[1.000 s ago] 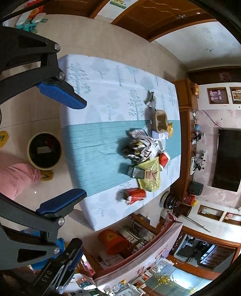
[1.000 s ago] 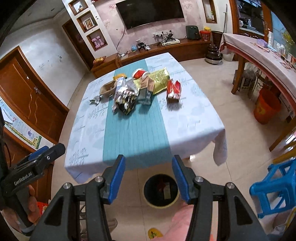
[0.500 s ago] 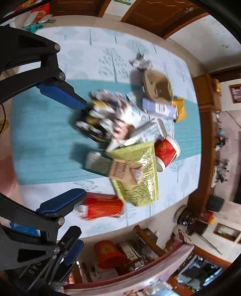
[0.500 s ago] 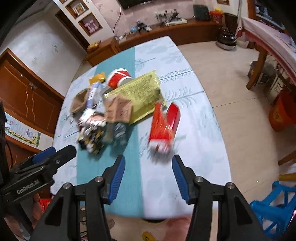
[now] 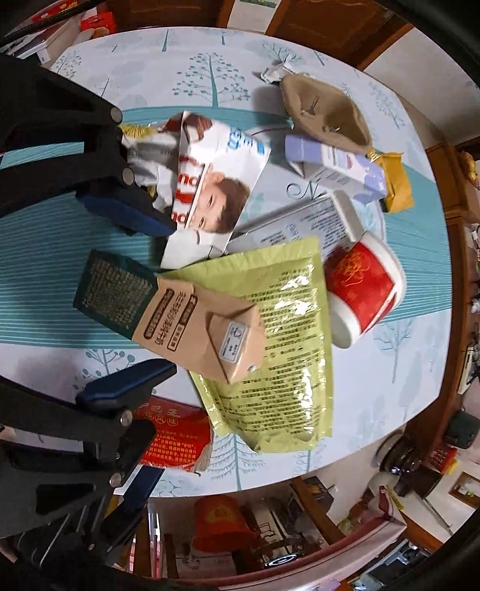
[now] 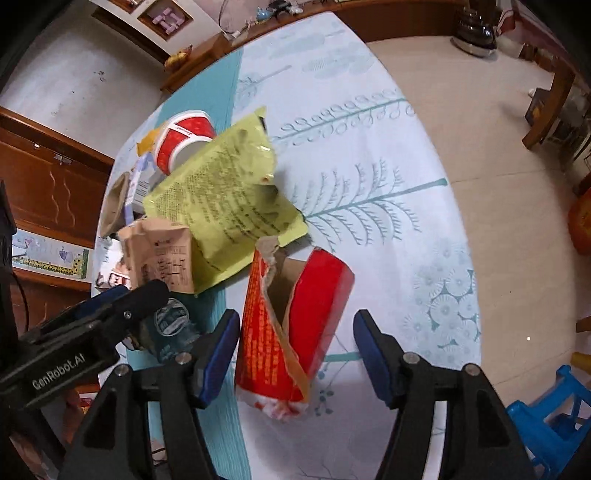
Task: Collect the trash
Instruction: 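Grasp the brown milk carton with the left tool while the right tool grasps the red crumpled packet, then lift the carton and packet and lower them over the trash bin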
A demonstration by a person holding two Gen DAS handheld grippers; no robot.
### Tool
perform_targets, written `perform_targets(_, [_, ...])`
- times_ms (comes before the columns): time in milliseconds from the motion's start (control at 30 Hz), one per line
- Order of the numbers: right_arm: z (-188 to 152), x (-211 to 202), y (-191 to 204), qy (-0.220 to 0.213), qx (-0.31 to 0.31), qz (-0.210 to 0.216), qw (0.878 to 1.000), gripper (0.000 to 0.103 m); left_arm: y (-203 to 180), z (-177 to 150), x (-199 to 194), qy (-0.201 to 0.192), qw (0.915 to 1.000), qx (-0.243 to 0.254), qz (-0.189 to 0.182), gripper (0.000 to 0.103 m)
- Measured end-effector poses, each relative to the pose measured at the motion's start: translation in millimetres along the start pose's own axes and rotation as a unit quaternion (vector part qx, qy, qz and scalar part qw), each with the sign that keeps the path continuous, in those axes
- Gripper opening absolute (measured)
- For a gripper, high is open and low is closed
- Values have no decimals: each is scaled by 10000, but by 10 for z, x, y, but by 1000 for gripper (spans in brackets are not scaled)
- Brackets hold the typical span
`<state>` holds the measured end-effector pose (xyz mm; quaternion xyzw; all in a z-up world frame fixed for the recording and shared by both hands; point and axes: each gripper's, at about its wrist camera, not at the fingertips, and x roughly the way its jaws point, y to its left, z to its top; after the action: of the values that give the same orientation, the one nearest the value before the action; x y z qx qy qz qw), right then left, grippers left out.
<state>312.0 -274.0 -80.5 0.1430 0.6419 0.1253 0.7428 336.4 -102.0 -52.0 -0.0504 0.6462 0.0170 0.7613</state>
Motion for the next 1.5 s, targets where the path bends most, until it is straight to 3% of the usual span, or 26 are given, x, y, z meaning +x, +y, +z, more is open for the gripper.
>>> perform_targets(200, [8, 88, -9, 213, -1, 68, 9997, 64, -51, 7, 168, 236, 9997, -64, -2, 43])
perform_targets(400, [5, 113, 19, 221, -66, 92, 9997, 51, -51, -31, 165, 160, 9997, -174, 44, 36])
perform_targets(433, [-3, 106, 19, 202, -98, 103, 9997, 45, -49, -46, 147, 124, 9997, -187, 58, 36])
perform_targets(533, [-31, 49, 50, 113, -200, 79, 9997, 42, -36, -117, 80, 13, 9999, -147, 75, 35])
perform_targets(933, [-289, -320, 274, -284, -234, 274, 9989, 39, 170, -643, -554, -425, 9990, 116, -23, 35])
perform_targets(1167, [-693, -586, 681, -616, -430, 250, 9969, 39, 568, -1054, -944, -693, 9974, 58, -190, 35])
perform_targets(1500, [-1825, -1069, 1251, -1337, -130, 199, 9907, 39, 1264, -2056, -1490, -1106, 9925, 354, -387, 35])
